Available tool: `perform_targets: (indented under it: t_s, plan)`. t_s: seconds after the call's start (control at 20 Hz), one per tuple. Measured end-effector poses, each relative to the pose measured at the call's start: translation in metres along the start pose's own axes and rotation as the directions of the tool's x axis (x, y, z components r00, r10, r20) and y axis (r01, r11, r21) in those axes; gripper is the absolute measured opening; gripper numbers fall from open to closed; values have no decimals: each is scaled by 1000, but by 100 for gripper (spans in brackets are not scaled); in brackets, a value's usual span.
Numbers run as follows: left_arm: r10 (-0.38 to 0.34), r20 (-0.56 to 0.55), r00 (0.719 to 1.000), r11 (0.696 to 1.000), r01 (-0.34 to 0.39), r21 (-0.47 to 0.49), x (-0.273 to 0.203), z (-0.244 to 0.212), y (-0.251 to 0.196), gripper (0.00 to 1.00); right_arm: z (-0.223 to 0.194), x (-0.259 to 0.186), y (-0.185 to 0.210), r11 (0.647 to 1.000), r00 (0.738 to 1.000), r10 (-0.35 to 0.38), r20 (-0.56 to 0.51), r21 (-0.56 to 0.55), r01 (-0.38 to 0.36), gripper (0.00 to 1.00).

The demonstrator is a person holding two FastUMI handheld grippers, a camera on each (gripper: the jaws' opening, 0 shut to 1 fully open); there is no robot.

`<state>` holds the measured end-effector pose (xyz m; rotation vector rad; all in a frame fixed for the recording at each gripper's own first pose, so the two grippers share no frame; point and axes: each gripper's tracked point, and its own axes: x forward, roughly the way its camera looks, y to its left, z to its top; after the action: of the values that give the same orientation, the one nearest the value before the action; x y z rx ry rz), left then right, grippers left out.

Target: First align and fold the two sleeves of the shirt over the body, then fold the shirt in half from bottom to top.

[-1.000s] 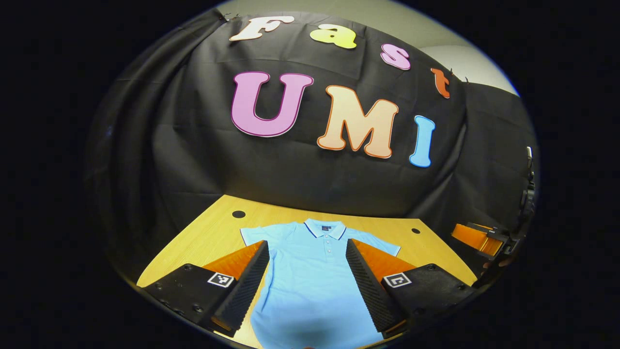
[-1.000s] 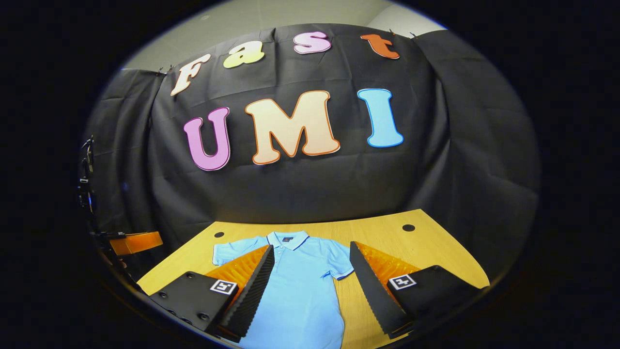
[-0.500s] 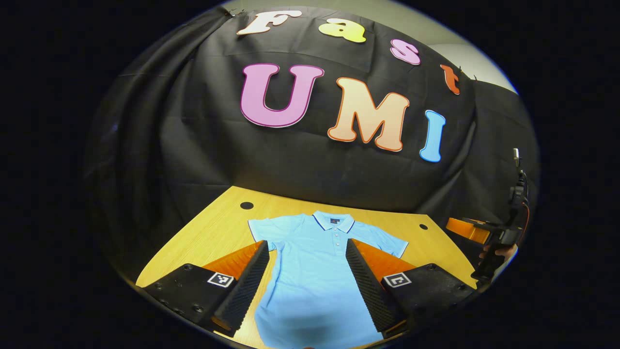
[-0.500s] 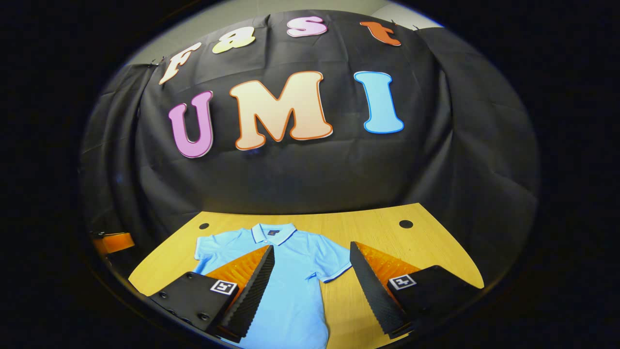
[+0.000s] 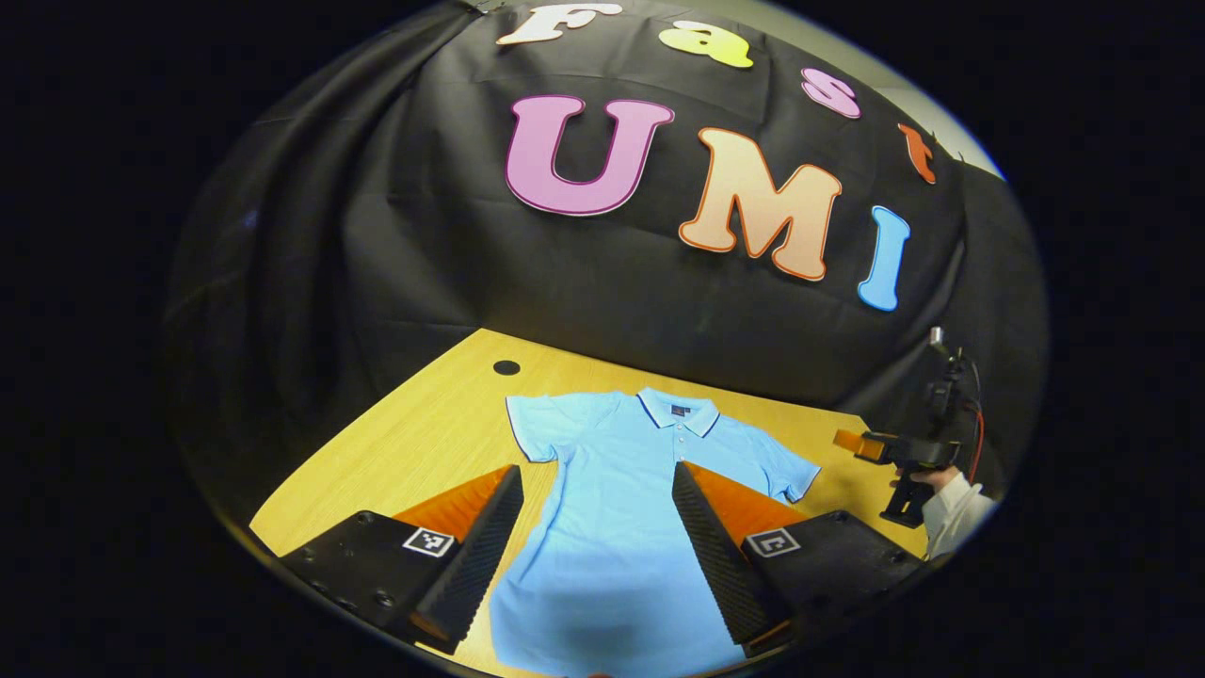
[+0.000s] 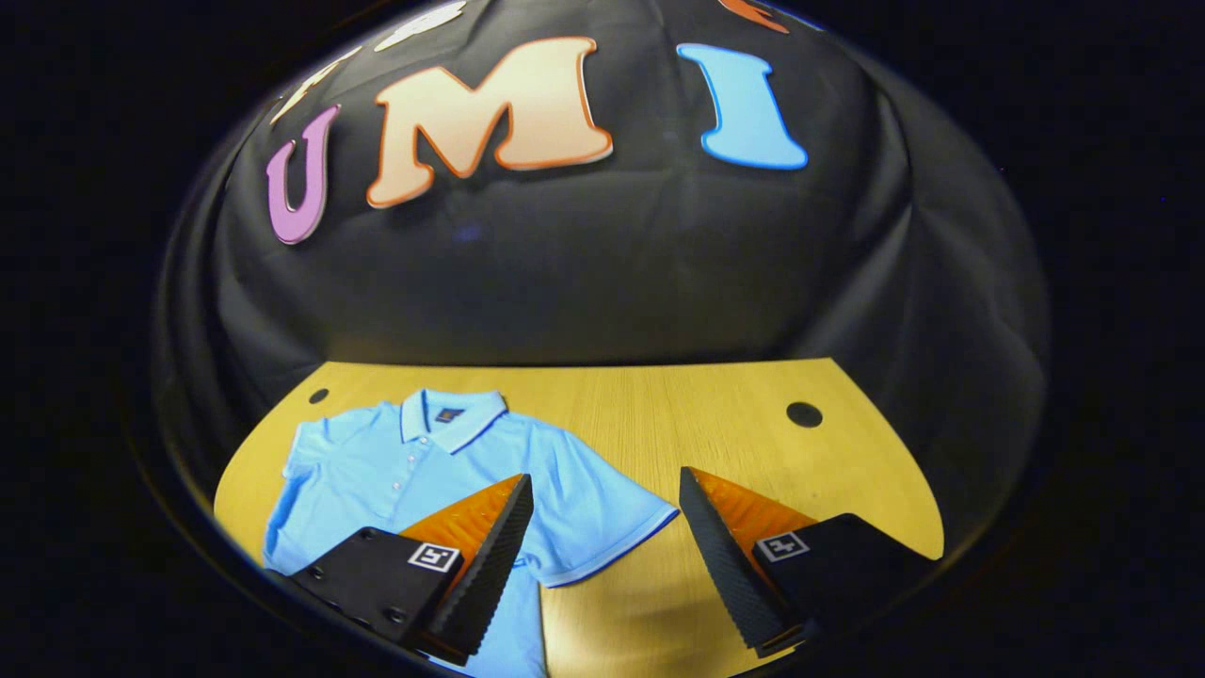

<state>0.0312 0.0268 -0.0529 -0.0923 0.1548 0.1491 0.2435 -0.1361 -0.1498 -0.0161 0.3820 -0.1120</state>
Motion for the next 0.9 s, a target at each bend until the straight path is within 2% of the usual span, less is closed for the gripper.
perform_targets:
  t_s: [0.05,0.1,0.15,0.2,0.35,0.4,0.5,0.55,0.6,0.65,0.8,0.85,0.9]
  plan:
    - [11,-1,1000,1000,-11,-2,3,-1,1,96,-12,16,-2,1000,1000,-2,-23,6,2,98]
    - [22,-7,1000,1000,-22,-2,6,-1,1,96,-21,29,-4,1000,999,-4,-42,12,5,94]
    - [32,-10,999,999,-32,-4,9,-1,2,96,-29,39,-7,1000,998,-6,-61,16,7,98]
    - [38,-13,999,999,-38,-6,12,-2,1,96,-38,50,-10,1000,996,-12,-84,21,14,97]
    - [48,-26,999,999,-48,-8,13,-6,1,96,-52,64,-13,999,994,-12,-109,29,15,98]
    - [52,-30,998,999,-52,-8,15,-7,1,96,-53,68,-14,999,994,-10,-106,30,13,94]
    - [60,-38,997,998,-60,-6,16,-10,-1,96,-57,72,-14,999,993,-6,-119,44,11,98]
    - [61,-38,997,998,-61,0,16,-11,-3,96,-63,74,-14,999,991,-3,-132,46,9,94]
    - [56,-40,998,998,-56,9,18,-12,-8,96,-68,75,-14,999,989,0,-148,39,5,98]
    - [51,-41,998,999,-51,17,18,-13,-11,96,-64,77,-15,1000,992,-6,-126,21,9,93]
    - [38,-48,998,999,-36,35,17,-15,-21,96,-67,79,-15,1000,992,-7,-122,-23,4,87]
    - [35,-49,998,999,-33,38,16,-16,-22,96,-66,79,-13,1000,993,-1,-121,-18,-2,72]
    - [34,-52,998,999,-32,41,16,-16,-23,96,-65,79,-14,1000,993,3,-120,-14,-5,65]
